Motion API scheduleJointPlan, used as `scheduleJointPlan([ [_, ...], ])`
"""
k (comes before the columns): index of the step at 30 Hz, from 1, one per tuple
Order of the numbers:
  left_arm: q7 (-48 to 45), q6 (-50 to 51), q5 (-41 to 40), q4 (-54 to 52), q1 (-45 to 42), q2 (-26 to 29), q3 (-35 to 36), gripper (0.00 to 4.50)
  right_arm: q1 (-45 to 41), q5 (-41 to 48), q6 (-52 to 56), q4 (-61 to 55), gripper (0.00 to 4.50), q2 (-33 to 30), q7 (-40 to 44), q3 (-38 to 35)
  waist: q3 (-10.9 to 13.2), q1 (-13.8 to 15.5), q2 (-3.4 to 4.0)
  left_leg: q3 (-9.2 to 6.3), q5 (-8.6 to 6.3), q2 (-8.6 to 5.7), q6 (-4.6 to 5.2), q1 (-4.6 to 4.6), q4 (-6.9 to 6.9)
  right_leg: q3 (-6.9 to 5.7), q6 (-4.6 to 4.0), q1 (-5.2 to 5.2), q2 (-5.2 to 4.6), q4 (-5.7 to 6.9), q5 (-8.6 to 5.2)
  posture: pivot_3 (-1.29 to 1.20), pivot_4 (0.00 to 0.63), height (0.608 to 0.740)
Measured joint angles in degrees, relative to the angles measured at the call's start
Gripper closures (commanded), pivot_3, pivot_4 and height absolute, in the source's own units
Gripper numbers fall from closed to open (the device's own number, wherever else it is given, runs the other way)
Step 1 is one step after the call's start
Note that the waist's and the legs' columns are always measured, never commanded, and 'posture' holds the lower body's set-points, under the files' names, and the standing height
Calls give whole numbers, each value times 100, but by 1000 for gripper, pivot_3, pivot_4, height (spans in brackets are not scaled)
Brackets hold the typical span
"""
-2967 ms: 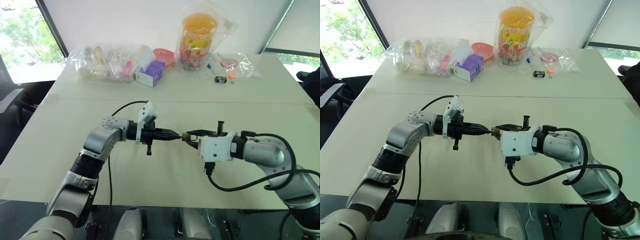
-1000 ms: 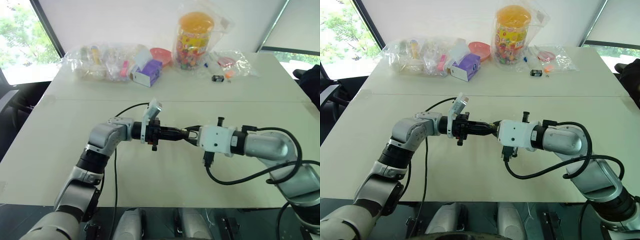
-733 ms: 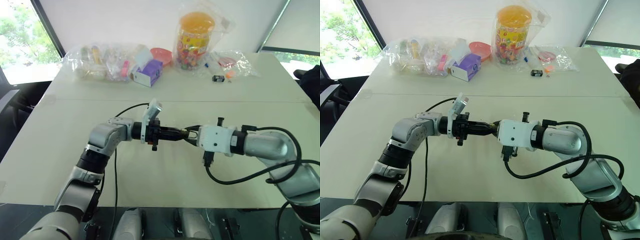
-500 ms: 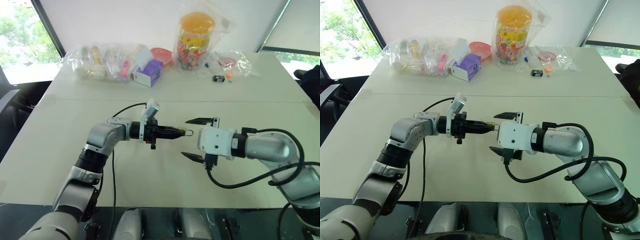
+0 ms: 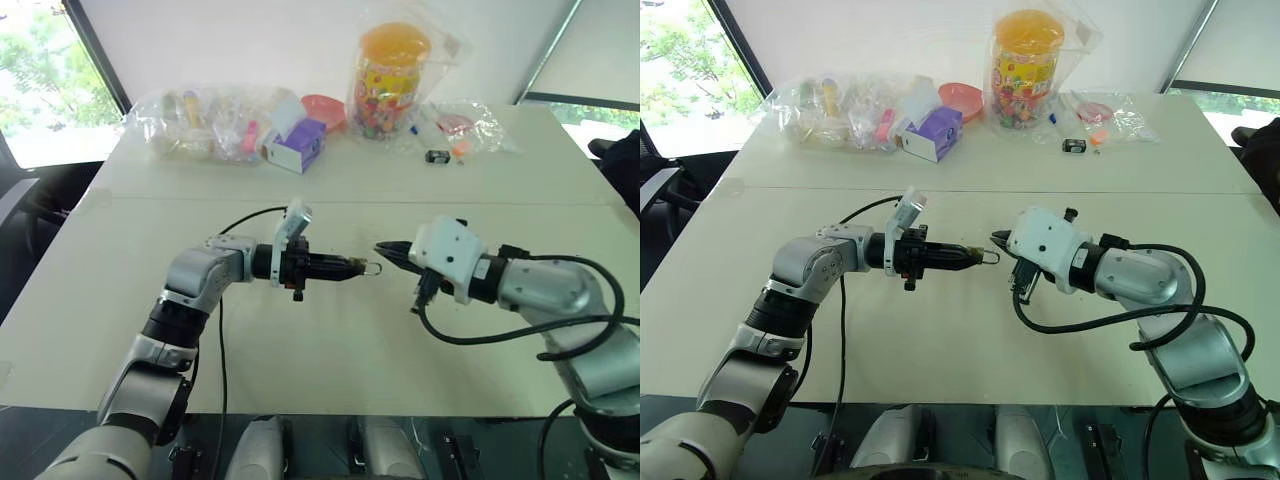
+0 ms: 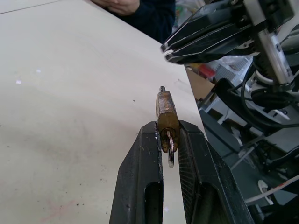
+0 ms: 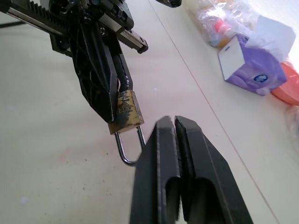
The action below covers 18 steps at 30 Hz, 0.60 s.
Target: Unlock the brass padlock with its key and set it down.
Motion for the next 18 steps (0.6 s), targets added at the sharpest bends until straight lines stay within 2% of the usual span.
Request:
scheduleJointPlan([
  [8,72,377,-283,-83,-45,-73,148,4500,357,-240,-475,518,4428,24,-159,283,0,-5,0,1,0,-1,0,-47,12,0,2,-48,5,11,1,0,150,735],
  [18,151,388,-304,-207,-166,-97,270,4500,626,-334,-765,740,4428,2,-166,304,0,-8,1,2,1,-1,-1,-49,12,1,2,-54,11,15,1,0,150,735],
])
